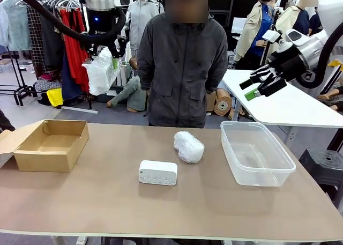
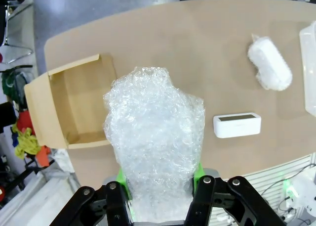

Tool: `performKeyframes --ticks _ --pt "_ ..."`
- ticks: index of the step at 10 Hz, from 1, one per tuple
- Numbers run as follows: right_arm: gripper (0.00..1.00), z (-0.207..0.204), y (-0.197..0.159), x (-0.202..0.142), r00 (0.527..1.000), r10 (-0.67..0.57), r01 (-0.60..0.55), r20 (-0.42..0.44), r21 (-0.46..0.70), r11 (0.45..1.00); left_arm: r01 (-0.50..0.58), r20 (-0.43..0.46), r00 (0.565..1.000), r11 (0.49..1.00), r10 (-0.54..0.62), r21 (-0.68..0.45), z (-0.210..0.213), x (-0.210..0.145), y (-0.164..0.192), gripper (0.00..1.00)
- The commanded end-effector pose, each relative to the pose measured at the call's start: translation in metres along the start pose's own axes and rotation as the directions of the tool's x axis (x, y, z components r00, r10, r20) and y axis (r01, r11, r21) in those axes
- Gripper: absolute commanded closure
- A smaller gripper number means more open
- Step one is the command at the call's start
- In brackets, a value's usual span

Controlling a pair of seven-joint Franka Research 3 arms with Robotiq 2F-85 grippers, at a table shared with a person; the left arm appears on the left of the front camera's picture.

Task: Separate and place wrapped and unwrapped clocks.
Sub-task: Pick up the Digital clock indicated by the person.

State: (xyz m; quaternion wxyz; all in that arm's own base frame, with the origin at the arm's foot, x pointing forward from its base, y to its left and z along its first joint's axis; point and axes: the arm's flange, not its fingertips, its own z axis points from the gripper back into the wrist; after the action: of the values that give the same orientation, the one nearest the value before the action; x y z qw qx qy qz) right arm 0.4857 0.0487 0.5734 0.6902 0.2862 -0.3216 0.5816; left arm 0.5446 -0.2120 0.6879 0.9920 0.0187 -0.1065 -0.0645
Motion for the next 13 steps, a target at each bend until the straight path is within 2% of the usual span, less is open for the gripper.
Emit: performKeyframes --ticks 1,13 --pt "0.0 -0.0004 0.0007 0.0008 1.0 0.003 -0.003 0.009 0.002 1.0 -0.013 0.009 1.0 1.0 0.013 0.003 0.0056 -0.0023 0.0023 1.0" --pt "0.0 -0.0004 0.0007 0.0008 1.0 0.003 -0.003 0.009 0.002 1.0 -0.013 0.009 1.0 1.0 0.013 0.003 0.0056 -0.0023 0.0023 1.0"
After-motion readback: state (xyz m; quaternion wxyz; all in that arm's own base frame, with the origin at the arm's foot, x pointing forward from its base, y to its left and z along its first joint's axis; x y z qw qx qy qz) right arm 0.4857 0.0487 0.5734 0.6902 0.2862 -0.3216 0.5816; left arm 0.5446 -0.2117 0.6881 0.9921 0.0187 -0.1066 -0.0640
